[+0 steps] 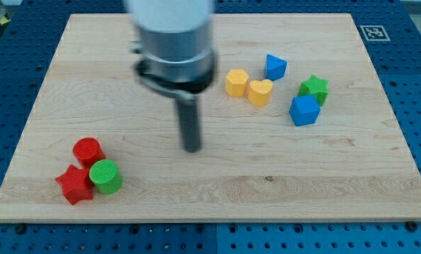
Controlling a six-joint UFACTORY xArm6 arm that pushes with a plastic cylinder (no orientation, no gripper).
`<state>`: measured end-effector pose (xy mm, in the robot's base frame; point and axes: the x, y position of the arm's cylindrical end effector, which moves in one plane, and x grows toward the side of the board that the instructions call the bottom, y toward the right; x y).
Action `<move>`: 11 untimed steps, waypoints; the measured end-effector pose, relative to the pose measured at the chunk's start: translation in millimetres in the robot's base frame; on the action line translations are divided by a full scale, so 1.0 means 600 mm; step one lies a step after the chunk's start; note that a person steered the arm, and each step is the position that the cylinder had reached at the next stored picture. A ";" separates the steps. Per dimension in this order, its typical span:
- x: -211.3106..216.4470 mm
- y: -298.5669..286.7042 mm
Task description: Move blue cube to yellow heart
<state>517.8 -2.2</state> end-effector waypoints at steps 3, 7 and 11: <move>0.001 0.479; -0.093 0.381; -0.158 0.154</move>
